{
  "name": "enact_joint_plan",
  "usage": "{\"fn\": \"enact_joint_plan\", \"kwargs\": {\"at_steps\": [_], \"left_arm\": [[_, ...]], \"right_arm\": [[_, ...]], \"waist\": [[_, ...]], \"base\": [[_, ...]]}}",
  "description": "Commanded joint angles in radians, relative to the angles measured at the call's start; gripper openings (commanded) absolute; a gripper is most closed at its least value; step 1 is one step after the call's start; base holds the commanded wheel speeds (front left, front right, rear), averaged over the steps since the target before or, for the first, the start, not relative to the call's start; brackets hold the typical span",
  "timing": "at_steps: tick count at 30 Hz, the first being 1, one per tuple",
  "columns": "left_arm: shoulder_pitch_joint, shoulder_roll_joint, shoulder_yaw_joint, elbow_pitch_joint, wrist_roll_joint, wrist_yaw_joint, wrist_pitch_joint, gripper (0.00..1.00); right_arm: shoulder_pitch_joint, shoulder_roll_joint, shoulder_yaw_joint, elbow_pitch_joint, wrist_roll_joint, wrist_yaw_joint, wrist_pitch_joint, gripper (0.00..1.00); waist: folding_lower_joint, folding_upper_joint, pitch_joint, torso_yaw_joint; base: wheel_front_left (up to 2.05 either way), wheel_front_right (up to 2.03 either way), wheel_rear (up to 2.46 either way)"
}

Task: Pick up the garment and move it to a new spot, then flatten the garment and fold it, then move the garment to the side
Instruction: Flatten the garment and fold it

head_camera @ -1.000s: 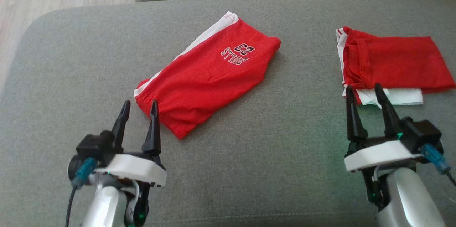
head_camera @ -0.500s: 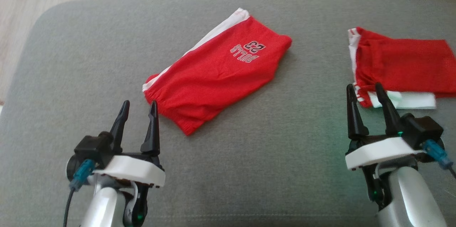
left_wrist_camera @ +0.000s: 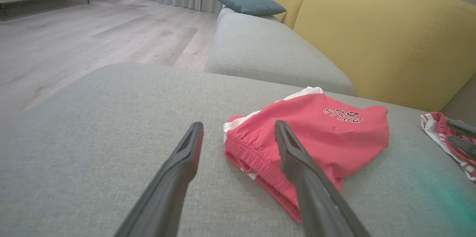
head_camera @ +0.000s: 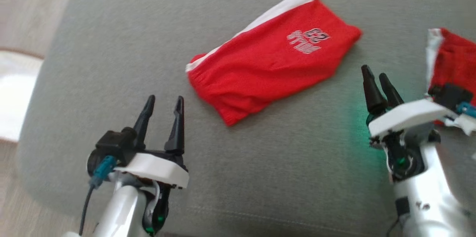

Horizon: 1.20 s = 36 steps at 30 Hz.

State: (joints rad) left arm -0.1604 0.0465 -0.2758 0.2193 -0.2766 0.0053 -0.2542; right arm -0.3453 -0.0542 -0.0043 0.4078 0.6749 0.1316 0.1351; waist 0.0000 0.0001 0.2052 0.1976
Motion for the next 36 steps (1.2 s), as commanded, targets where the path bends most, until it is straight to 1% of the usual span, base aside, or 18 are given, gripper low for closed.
{"fn": "enact_joint_plan", "kwargs": {"at_steps": [1, 4, 8, 12, 16, 20, 21, 25, 26, 28, 29, 32, 36], "left_arm": [[-0.041, 0.004, 0.019, -0.028, -0.010, 0.008, -0.008, 1.00], [-0.045, 0.004, 0.003, -0.029, -0.019, 0.017, -0.008, 1.00], [-0.049, 0.004, -0.014, -0.032, -0.026, 0.024, -0.008, 1.00], [-0.055, 0.004, -0.025, -0.038, -0.033, 0.030, -0.008, 1.00], [-0.053, 0.004, -0.029, -0.043, -0.036, 0.037, -0.008, 1.00], [-0.051, 0.004, -0.026, -0.041, -0.032, 0.036, -0.008, 1.00], [-0.051, 0.004, -0.026, -0.041, -0.032, 0.036, -0.008, 1.00], [-0.056, 0.004, -0.019, -0.045, -0.030, 0.034, -0.008, 1.00], [-0.060, 0.004, -0.018, -0.049, -0.030, 0.035, -0.008, 1.00], [-0.062, 0.004, -0.018, -0.051, -0.031, 0.036, -0.008, 1.00], [-0.062, 0.004, -0.018, -0.050, -0.031, 0.037, -0.008, 1.00], [-0.062, 0.004, -0.017, -0.048, -0.031, 0.040, -0.008, 1.00], [-0.057, 0.004, -0.013, -0.041, -0.027, 0.039, -0.008, 1.00]], "right_arm": [[-0.057, 0.004, 0.008, 0.003, 0.030, -0.001, 0.025, 1.00], [-0.117, 0.004, -0.030, 0.086, 0.061, -0.001, 0.064, 1.00], [-0.207, 0.004, -0.088, 0.214, 0.067, -0.001, 0.098, 1.00], [-0.295, 0.004, -0.130, 0.335, 0.042, -0.001, 0.120, 1.00], [-0.378, 0.004, -0.160, 0.454, 0.000, -0.001, 0.126, 1.00], [-0.462, 0.004, -0.176, 0.584, -0.034, -0.001, 0.112, 1.00], [-0.462, 0.004, -0.176, 0.584, -0.034, -0.001, 0.112, 1.00], [-0.549, 0.004, -0.187, 0.712, -0.066, -0.001, 0.074, 1.00], [-0.590, 0.004, -0.192, 0.770, -0.082, -0.001, 0.052, 1.00], [-0.626, 0.004, -0.194, 0.816, -0.090, -0.001, 0.033, 0.98], [-0.639, 0.004, -0.196, 0.832, -0.094, -0.001, 0.018, 0.00], [-0.664, 0.004, -0.201, 0.858, -0.089, -0.001, -0.030, 0.00], [-0.676, 0.004, -0.175, 0.868, -0.018, -0.001, -0.092, 0.00]], "waist": [[0.0000, -0.0001, 0.031, 0.051], [0.0000, -0.0001, 0.045, 0.087], [0.0000, -0.0001, 0.059, 0.128], [0.0000, -0.0001, 0.072, 0.159], [0.0000, -0.0001, 0.084, 0.174], [0.0000, -0.0001, 0.096, 0.179], [0.0000, -0.0001, 0.096, 0.179], [0.0000, -0.0001, 0.114, 0.182], [0.0000, -0.0001, 0.125, 0.185], [0.0000, -0.0001, 0.134, 0.187], [0.0000, -0.0001, 0.137, 0.186], [0.0000, -0.0001, 0.140, 0.181], [0.0000, -0.0001, 0.133, 0.162]], "base": [[0.00, 0.00, 0.00], [0.00, 0.00, 0.00], [0.00, 0.00, 0.00], [0.00, 0.00, 0.00], [0.00, 0.00, 0.00], [0.00, 0.00, 0.00], [0.00, 0.00, 0.00], [0.00, 0.00, 0.00], [0.00, 0.00, 0.00], [0.00, 0.00, 0.00], [0.00, 0.00, 0.00], [0.00, 0.00, 0.00], [0.00, 0.00, 0.00]]}}
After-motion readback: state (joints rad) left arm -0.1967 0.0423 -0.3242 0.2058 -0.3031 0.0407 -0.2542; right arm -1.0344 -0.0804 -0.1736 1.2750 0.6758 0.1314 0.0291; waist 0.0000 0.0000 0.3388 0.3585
